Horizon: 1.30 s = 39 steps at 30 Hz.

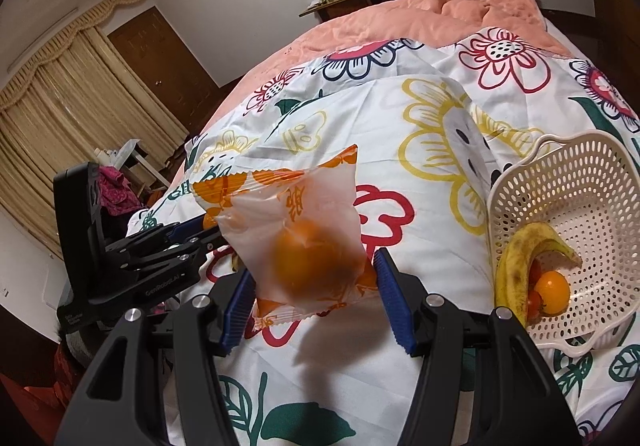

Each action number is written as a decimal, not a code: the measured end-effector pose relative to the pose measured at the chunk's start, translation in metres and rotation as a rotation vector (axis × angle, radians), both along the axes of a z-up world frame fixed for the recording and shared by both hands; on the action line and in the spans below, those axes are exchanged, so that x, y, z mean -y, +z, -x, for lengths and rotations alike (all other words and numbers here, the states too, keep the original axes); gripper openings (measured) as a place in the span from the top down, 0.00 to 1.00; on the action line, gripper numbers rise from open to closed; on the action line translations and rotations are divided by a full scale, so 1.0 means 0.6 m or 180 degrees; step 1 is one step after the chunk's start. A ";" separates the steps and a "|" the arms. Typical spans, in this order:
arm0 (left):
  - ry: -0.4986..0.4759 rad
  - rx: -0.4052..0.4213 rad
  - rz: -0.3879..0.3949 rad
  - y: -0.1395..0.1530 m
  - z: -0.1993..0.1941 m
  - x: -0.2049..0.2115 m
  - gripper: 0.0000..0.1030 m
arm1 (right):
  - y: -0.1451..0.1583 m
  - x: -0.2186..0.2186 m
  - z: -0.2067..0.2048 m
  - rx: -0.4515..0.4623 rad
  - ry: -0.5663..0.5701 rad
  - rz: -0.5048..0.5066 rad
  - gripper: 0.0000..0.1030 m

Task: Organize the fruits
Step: 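Carry the bag of mandarins toward the basket with the right gripper while the left approaches a large orange, then drop the bag into the basket with the right gripper while the left grasps the large orange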

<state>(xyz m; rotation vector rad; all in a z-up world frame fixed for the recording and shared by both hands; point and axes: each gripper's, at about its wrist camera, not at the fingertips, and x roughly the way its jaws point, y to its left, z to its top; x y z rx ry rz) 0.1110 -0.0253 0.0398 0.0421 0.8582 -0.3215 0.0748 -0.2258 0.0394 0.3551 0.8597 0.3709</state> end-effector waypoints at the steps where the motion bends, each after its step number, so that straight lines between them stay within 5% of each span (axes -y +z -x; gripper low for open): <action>1: 0.0000 0.0005 -0.0002 0.001 0.001 0.001 0.61 | 0.001 0.002 0.001 0.0006 -0.0014 -0.0007 0.44; 15: -0.0007 0.0031 -0.0009 0.011 0.013 0.014 0.61 | 0.005 0.038 0.013 0.0051 -0.0213 -0.0074 0.44; 25: -0.0068 0.0028 -0.0003 0.014 0.022 0.028 0.61 | 0.008 0.134 0.028 0.0082 -0.0743 -0.0006 0.44; 33: -0.0115 0.0012 -0.0013 0.013 0.025 0.039 0.61 | -0.019 0.222 0.016 -0.0058 -0.1262 0.0467 0.44; 39: -0.0136 -0.0017 -0.0030 0.009 0.023 0.049 0.61 | -0.054 0.230 0.006 -0.0188 -0.1329 0.0949 0.44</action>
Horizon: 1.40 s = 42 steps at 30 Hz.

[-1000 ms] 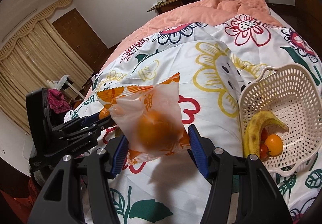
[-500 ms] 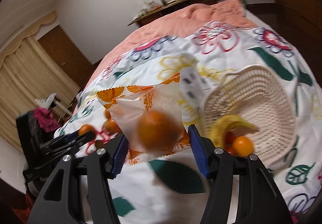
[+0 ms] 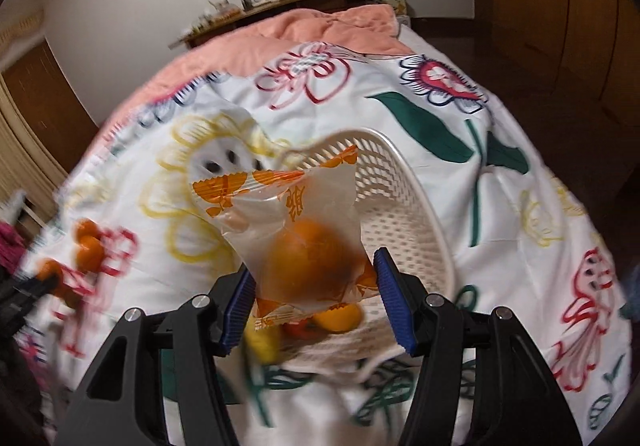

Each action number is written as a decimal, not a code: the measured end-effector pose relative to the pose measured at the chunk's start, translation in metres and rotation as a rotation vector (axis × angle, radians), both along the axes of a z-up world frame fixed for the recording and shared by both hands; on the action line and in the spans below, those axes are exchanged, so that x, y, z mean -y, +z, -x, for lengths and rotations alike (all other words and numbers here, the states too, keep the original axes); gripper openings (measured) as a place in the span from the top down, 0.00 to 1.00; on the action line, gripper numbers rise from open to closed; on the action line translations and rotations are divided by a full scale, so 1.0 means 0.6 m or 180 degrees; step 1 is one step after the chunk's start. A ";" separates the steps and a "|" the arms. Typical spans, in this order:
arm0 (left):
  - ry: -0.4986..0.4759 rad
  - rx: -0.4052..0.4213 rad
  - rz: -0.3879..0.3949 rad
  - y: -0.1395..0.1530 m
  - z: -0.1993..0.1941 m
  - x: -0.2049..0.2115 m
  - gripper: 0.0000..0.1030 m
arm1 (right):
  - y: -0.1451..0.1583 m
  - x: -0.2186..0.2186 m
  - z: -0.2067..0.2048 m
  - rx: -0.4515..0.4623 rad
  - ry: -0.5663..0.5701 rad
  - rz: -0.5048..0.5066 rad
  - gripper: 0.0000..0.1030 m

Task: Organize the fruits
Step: 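Drop the bag into the basket with the right gripper while the left grasps the large orange, then carry the large orange into the basket and open the left gripper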

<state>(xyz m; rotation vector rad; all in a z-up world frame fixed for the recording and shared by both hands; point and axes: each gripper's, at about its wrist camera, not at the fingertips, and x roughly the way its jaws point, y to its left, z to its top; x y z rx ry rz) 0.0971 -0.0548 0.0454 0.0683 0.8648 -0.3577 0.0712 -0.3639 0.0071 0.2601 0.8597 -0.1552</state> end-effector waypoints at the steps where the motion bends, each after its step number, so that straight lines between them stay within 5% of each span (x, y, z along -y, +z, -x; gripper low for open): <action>1: -0.0008 -0.0001 -0.0003 0.000 0.001 0.002 0.61 | -0.009 -0.002 -0.002 -0.0049 0.0002 0.0084 0.44; 9: -0.0030 -0.0003 -0.0018 0.000 0.001 0.009 0.61 | -0.056 0.002 -0.015 -0.0264 -0.0056 0.0194 0.42; 25: -0.0145 0.0028 -0.0057 0.018 0.008 0.049 0.61 | -0.014 0.013 0.028 0.0212 -0.0210 -0.0003 0.36; 42: -0.0564 0.0040 -0.0193 0.030 -0.015 0.206 0.61 | -0.006 0.100 0.102 0.0687 -0.0565 -0.0461 0.30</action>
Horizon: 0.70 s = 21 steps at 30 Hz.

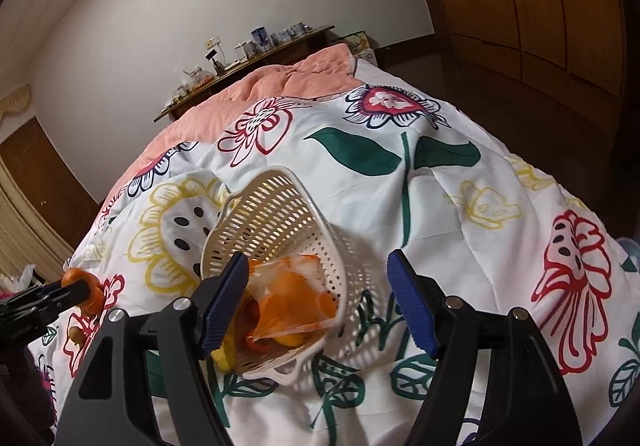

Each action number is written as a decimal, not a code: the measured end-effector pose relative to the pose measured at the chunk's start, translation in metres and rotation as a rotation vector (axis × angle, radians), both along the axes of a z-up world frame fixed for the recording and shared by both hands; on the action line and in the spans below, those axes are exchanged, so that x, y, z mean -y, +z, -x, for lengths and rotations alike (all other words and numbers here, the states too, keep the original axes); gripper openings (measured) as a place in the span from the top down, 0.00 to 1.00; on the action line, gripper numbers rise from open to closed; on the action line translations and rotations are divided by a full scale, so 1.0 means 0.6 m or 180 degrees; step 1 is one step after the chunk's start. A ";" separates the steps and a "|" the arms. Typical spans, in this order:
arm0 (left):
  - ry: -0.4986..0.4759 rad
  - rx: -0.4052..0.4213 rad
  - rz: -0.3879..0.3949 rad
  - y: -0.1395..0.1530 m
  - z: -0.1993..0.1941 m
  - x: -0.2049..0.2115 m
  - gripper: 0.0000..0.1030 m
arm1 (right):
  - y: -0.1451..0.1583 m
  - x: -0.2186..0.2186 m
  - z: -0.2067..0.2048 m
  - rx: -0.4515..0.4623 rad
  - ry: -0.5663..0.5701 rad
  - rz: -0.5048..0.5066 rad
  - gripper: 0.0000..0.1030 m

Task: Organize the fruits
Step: 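Carry the large orange into the basket and open the left gripper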

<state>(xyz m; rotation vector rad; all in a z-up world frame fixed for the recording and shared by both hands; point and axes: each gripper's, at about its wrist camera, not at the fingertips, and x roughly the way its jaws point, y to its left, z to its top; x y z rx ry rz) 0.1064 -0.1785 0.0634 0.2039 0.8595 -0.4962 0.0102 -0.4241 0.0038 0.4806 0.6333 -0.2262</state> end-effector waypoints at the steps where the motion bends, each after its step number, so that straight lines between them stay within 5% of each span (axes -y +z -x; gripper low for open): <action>1: -0.0044 -0.0013 0.0003 -0.002 -0.005 0.014 0.61 | -0.002 0.002 0.002 0.0002 -0.0004 -0.0014 0.30; 21: -0.0372 -0.0209 -0.0116 -0.045 -0.067 0.147 0.61 | -0.020 0.005 0.005 0.0011 0.0102 -0.0171 0.30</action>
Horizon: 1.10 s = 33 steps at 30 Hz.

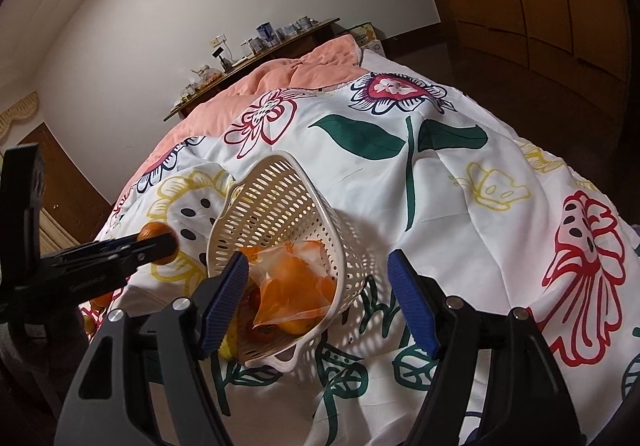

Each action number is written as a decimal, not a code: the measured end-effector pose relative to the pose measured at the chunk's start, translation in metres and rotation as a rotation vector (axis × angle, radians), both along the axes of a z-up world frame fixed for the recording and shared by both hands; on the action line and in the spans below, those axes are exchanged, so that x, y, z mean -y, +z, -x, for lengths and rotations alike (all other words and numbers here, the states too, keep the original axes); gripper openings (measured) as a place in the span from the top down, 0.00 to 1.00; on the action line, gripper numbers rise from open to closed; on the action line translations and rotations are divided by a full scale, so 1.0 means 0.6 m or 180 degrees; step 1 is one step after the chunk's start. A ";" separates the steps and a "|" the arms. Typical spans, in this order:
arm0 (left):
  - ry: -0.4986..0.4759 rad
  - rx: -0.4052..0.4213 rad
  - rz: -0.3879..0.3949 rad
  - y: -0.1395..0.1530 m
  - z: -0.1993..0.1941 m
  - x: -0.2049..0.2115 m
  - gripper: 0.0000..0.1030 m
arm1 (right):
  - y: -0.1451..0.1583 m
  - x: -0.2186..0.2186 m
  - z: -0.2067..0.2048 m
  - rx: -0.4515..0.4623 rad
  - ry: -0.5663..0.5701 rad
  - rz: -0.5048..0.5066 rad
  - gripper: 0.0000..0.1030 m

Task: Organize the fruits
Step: 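Carry the large orange into the basket and open the left gripper, then withdraw both grippers from the basket back toward the remaining fruit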

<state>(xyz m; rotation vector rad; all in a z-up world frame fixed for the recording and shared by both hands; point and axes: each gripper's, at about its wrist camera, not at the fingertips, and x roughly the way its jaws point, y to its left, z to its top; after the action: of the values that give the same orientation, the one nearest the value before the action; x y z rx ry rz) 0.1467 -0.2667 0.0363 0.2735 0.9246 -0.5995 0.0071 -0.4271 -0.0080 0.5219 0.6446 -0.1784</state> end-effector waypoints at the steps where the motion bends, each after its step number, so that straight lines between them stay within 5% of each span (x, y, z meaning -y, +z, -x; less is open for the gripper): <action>1: -0.0006 -0.0006 0.0019 0.000 -0.002 0.003 0.60 | 0.000 0.000 0.000 0.0000 0.0002 0.0001 0.30; 5: 0.0019 0.0065 0.0142 0.011 -0.004 0.000 0.33 | 0.002 -0.001 0.000 0.0001 0.0004 0.0003 0.29; 33: 0.0371 0.0262 0.0148 0.025 0.006 -0.072 0.09 | 0.034 -0.019 0.005 0.0133 -0.0098 0.0065 0.09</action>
<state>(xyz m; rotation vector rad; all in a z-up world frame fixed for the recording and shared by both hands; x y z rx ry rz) 0.1433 -0.2237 0.0514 0.1997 0.8401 -0.4981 0.0042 -0.4157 0.0124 0.5147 0.5938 -0.2026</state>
